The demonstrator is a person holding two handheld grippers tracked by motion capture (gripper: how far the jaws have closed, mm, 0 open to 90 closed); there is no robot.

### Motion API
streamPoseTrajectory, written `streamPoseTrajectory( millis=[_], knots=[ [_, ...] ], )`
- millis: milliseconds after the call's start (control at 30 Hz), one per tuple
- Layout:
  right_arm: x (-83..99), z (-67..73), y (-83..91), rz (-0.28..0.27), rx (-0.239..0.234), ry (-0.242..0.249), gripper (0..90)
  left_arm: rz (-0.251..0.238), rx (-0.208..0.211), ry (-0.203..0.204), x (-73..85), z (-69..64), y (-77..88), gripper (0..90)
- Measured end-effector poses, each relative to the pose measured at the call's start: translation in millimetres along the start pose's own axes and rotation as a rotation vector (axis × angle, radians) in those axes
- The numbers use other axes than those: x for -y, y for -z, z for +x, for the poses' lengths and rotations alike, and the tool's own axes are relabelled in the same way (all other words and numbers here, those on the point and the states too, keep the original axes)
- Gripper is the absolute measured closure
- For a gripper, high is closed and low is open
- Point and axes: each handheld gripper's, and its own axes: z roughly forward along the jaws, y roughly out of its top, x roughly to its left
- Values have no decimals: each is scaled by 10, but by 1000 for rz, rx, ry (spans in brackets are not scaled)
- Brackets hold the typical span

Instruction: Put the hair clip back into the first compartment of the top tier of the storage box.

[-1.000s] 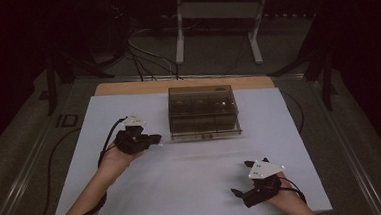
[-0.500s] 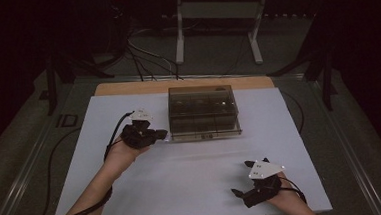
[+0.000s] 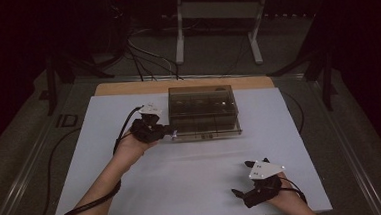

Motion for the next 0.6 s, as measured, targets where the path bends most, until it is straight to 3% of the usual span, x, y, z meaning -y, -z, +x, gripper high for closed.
streamPoseTrajectory(
  millis=[600],
  knots=[
    [2, 4, 4, 1, -7, 1, 7, -7, -5, 26, -146, 23, -225, 900]
  ],
)
